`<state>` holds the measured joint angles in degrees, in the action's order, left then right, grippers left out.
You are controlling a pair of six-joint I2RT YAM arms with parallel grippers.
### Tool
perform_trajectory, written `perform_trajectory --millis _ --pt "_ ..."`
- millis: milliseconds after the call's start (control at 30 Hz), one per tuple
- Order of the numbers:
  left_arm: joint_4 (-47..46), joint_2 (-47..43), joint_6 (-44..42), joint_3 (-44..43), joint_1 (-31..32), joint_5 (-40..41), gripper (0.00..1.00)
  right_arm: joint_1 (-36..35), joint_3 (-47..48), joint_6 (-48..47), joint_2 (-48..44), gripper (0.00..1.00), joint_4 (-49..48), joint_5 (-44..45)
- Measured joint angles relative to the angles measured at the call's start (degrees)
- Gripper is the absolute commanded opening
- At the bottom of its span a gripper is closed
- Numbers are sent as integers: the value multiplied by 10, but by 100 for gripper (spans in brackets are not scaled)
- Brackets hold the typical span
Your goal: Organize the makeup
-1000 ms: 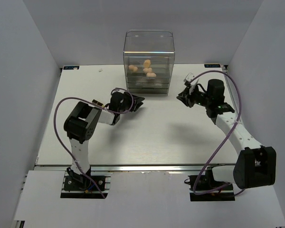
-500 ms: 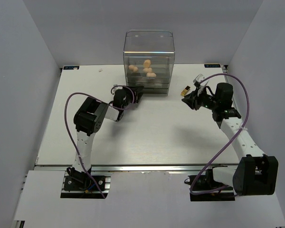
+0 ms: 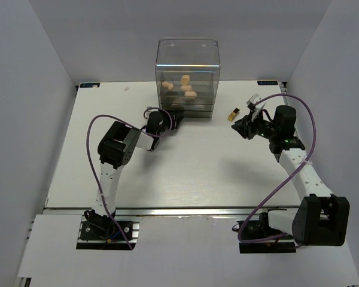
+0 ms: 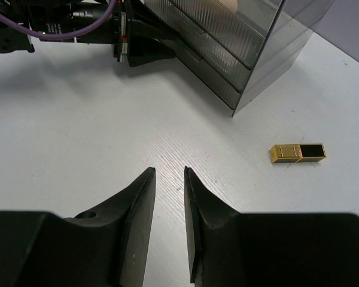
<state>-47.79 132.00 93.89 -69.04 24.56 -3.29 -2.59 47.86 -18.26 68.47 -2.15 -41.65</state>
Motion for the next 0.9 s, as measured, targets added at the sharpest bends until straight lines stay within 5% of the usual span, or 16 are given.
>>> perform_trajectory --millis 333,400,533,900 --pt "4 10 2 -14 4 1 31 7 0 5 0 32 -9 -8" --pt "1 10 6 -14 4 3 16 7 0 7 0 31 -10 -10" --pt "-7 11 6 -16 7 15 8 7 -1 10 0 32 -10 -10" --pt "-10 11 7 -15 13 33 0 8 -1 13 0 32 -10 -13"
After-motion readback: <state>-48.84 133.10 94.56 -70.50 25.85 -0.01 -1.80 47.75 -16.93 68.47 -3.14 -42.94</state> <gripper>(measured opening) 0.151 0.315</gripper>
